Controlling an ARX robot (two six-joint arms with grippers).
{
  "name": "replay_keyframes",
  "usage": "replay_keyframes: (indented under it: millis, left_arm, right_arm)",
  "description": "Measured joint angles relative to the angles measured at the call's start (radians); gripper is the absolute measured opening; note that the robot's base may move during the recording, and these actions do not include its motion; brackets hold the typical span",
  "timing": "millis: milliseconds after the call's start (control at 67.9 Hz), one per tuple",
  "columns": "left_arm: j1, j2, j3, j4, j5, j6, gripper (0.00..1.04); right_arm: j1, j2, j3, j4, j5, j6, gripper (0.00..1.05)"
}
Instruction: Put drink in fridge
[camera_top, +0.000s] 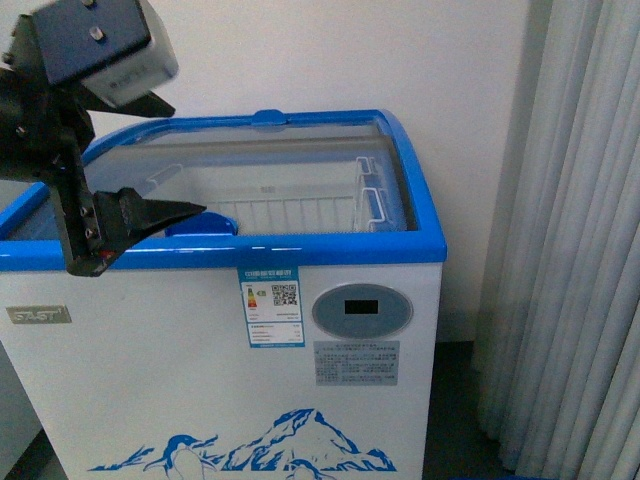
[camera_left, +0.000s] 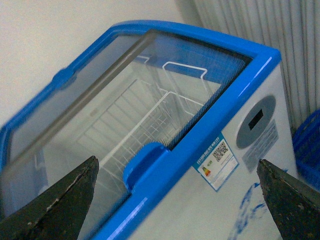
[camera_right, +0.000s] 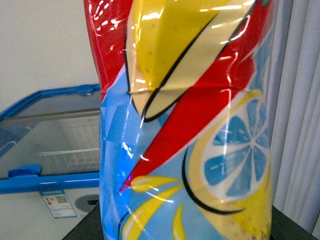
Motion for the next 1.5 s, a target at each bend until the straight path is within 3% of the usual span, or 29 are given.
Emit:
replay_keyframes:
  millis: [118, 324, 1032, 1238, 1385, 1503]
  left_arm:
    - [0.0, 0.099, 0.088, -0.095, -0.007, 0.226, 0.97]
    - [0.009, 0.219, 0.208, -0.145, -0.026, 0.401, 0.97]
    - [0.039, 0.509, 0.578, -0.203, -0.079, 0.481, 0.97]
    - [0.04, 0.602, 0.713, -0.259, -0.048, 0.476, 0.97]
    - [0.039, 0.733, 0.934, -0.263, -0.064, 0.476, 0.97]
    - [0.025, 0.938, 1.293, -0.319, -0.162, 0.471, 0.97]
  right_arm:
    - [0.0, 0.0, 0.0, 0.0, 0.0, 0.0, 0.41]
    - [0.0, 0.0, 0.0, 0.0, -0.001, 0.0, 0.41]
    - [0.0, 0.0, 0.0, 0.0, -0.001, 0.0, 0.41]
    - [0.0, 0.0, 0.0, 0.0, -0.002, 0.0, 0.41]
    - [0.0, 0.0, 0.0, 0.0, -0.002, 0.0, 0.41]
    - [0.0, 0.0, 0.0, 0.0, -0.002, 0.0, 0.41]
